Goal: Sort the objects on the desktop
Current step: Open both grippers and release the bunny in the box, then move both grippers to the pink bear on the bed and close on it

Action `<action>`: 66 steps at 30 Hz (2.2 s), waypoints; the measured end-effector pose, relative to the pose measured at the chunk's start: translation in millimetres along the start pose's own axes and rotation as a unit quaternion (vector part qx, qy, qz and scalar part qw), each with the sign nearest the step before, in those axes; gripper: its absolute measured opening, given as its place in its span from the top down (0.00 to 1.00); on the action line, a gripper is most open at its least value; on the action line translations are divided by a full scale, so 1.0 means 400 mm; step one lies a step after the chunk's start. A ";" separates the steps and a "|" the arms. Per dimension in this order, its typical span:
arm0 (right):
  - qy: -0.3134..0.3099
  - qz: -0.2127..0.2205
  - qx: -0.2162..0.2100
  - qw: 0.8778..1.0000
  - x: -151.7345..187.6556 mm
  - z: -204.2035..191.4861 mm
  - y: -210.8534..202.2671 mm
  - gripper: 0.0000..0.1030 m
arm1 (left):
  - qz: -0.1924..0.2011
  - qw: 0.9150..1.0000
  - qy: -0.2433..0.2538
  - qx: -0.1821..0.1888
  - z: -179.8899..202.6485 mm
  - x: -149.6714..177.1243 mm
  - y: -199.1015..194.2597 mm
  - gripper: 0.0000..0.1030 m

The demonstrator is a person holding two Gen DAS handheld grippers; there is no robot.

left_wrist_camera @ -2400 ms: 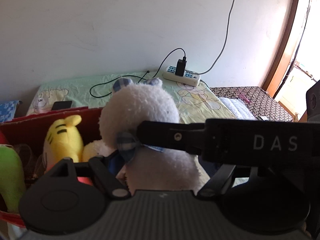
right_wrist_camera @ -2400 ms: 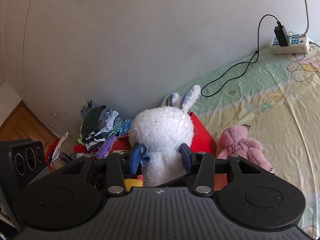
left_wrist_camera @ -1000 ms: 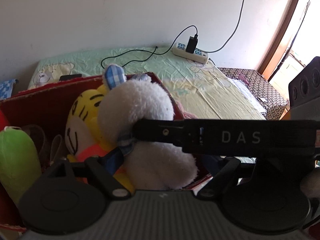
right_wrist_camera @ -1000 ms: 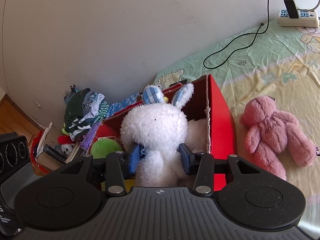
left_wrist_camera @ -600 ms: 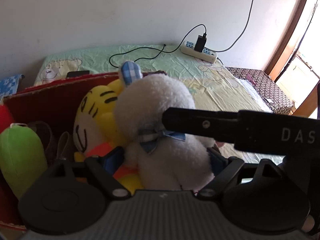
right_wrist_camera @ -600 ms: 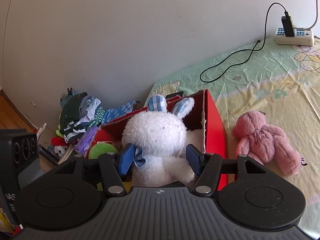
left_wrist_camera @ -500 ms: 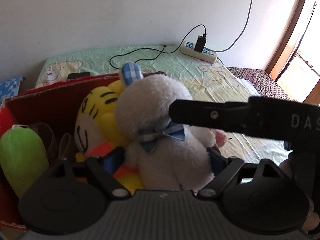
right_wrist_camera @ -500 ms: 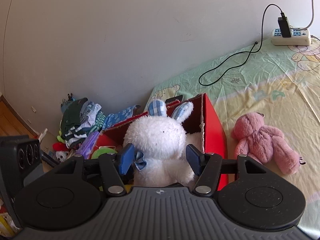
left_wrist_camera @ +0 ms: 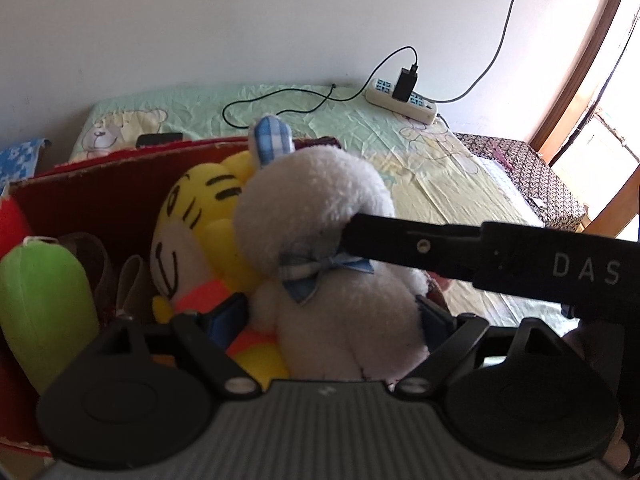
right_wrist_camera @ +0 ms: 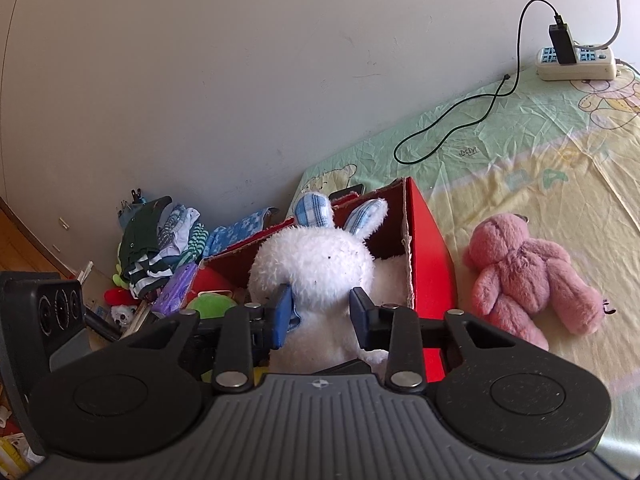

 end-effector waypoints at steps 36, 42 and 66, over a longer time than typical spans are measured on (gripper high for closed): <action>-0.002 0.014 0.015 1.000 0.040 0.007 0.024 0.64 | -0.009 1.000 -0.014 0.026 -0.035 0.010 0.028 0.13; 0.004 0.013 0.022 1.000 0.040 0.008 0.015 0.58 | -0.007 1.000 -0.011 0.027 -0.034 0.013 0.026 0.12; 0.021 0.052 0.001 0.998 -0.008 0.071 -0.101 0.57 | 0.014 1.000 -0.008 -0.010 -0.007 0.015 -0.019 0.07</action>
Point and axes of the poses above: each gripper's, at about its wrist camera, not at the fingertips, and y roughly the way its jaws point, z to its right, x to its underside, the point moved 1 cm from there along y, roughly the way its jaws point, and after that the axes turned 8 degrees about z, right-handed, at the moved point
